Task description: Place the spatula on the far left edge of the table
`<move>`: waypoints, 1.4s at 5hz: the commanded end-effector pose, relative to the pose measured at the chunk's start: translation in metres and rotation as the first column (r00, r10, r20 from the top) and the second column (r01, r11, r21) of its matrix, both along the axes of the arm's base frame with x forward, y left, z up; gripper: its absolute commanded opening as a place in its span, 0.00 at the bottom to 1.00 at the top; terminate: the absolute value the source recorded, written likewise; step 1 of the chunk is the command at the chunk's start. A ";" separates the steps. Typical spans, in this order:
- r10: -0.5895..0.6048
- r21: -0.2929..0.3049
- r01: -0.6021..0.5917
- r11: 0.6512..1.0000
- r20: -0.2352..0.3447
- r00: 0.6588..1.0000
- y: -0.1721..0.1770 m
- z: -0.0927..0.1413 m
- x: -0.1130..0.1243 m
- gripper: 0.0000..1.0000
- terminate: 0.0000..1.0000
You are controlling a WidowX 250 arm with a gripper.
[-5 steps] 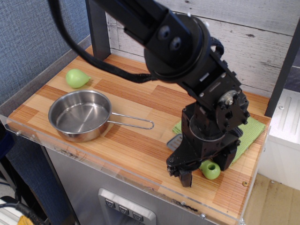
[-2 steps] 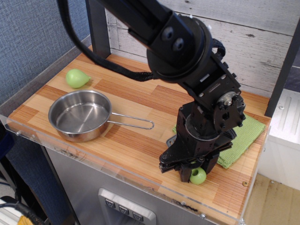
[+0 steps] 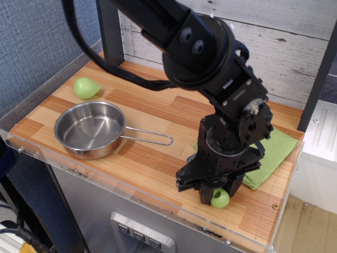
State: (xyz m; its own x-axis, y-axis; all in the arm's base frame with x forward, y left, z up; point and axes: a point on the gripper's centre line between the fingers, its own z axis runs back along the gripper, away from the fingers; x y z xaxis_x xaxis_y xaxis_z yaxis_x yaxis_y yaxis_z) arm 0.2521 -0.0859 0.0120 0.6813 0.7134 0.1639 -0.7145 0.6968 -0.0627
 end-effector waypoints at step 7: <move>-0.144 0.075 0.129 0.989 0.241 0.960 0.123 0.129 0.058 0.00 0.00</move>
